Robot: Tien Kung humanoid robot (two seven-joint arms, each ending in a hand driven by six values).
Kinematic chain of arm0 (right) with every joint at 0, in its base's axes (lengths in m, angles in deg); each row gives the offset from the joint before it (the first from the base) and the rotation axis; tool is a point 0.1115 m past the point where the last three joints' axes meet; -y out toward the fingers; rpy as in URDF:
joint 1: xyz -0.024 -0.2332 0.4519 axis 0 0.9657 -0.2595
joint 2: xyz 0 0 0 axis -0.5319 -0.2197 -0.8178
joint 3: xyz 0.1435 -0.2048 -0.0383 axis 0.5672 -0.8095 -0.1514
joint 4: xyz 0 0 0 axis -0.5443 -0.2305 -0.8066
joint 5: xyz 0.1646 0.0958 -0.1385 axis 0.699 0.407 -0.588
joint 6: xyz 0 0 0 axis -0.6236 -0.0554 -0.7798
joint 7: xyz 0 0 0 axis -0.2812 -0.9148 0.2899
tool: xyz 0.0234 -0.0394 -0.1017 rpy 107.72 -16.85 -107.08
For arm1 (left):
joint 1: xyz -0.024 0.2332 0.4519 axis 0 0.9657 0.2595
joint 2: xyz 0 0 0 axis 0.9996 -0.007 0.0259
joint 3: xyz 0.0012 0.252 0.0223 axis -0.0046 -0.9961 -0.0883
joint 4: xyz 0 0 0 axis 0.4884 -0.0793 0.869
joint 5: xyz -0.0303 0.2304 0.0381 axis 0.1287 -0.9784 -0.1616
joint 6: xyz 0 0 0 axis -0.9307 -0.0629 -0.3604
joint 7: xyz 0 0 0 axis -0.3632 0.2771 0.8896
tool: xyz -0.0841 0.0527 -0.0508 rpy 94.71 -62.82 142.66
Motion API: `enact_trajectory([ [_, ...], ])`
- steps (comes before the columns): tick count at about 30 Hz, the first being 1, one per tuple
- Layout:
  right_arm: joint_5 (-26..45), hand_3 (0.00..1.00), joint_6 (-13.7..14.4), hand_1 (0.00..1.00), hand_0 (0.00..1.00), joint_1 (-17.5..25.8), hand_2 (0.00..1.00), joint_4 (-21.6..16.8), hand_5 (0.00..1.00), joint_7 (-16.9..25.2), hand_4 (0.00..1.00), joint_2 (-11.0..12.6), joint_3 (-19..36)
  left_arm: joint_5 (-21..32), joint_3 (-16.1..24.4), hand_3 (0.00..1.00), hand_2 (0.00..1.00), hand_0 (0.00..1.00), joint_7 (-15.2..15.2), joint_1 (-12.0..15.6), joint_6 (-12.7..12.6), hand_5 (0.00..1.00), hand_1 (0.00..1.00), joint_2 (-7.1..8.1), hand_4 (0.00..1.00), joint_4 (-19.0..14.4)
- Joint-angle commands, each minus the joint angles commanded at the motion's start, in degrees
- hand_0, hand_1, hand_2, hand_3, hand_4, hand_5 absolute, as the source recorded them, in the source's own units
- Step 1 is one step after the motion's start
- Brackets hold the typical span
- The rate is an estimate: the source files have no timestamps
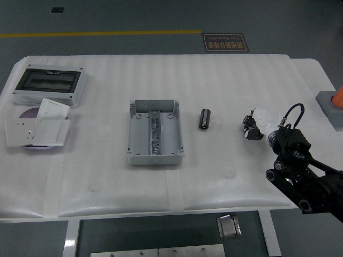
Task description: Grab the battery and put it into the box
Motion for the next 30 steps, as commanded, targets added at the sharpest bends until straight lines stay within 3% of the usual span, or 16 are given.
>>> enact_trajectory([
  [3,0.57,0.65,0.52,0.392,0.343,-0.01,0.478,-1.64,0.138,0.35,0.403,0.34,-0.21,0.08,-0.05,0.652,0.694,0.656,-0.11,-0.09,-0.04,0.286,0.71,-0.02,0.638,0.0],
  [11,0.09,0.654,-0.65,0.386,0.34,-0.92,0.47,-11.76,0.122,-1.24,0.389,1.27,-2.31,-0.15,0.14,0.653,0.694,0.655,-0.11,-0.11,-0.02,0.289,0.71,-0.03,0.632,0.0],
  [20,-0.08,0.656,-1.41,0.386,0.336,-4.8,0.468,-23.51,0.141,-2.75,0.385,-1.9,-9.02,-0.21,0.22,0.65,0.694,0.655,0.09,0.18,0.0,0.286,0.711,0.01,0.628,0.0],
  [25,0.38,0.661,0.36,0.39,0.353,-7.59,0.472,-24.1,0.163,-1.87,0.386,-4.8,-13.35,-0.4,0.45,0.648,0.693,0.654,0.21,0.2,0.12,0.304,0.71,0.07,0.62,0.0],
  [30,2.06,0.66,3.53,0.391,0.36,-9.61,0.473,-20.23,0.18,0.5,0.394,-7.0,-17.45,-0.51,0.59,0.63,0.686,0.653,0.27,0.31,0.17,0.308,0.71,0.16,0.612,0.0],
])
